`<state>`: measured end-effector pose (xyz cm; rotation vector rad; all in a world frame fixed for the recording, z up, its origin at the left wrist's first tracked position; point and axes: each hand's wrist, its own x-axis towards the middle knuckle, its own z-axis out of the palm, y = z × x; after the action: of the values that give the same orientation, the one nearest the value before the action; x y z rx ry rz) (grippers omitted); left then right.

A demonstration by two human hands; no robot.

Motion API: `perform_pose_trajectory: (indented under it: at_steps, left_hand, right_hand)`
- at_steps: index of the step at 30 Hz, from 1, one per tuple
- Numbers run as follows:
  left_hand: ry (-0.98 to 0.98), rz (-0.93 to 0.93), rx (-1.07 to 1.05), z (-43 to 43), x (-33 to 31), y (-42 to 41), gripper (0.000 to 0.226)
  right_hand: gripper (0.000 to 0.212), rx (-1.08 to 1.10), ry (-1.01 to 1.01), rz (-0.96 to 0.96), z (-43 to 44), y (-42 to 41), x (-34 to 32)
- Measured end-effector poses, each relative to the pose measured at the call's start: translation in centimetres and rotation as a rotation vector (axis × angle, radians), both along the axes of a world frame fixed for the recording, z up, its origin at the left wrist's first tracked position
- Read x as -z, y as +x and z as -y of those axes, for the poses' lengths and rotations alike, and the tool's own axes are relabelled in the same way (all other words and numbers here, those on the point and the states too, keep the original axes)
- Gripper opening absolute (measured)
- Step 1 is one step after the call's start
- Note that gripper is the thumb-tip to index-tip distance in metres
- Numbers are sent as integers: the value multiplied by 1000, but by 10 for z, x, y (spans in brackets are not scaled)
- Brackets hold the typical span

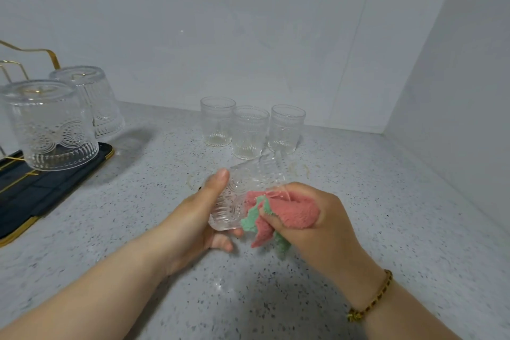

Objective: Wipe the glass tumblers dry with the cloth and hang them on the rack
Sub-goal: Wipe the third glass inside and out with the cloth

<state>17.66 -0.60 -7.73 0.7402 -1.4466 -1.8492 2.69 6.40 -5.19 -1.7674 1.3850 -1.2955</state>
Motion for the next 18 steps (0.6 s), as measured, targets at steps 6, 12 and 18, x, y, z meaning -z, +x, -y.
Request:
perform_pose_trajectory:
  at_steps: [6,12,18]
  left_hand:
    - [-507,105,-278,-2,0,-1,53]
    - [62,-31,-9,5,-2,1,53]
    - [-537,85,-354,3,-10,5,45]
  right_hand:
    - [28,81,93,231,7,-6,-5]
    - [28,-9,49,31,0,3,0]
    - [14,87,101,236,10,-1,4]
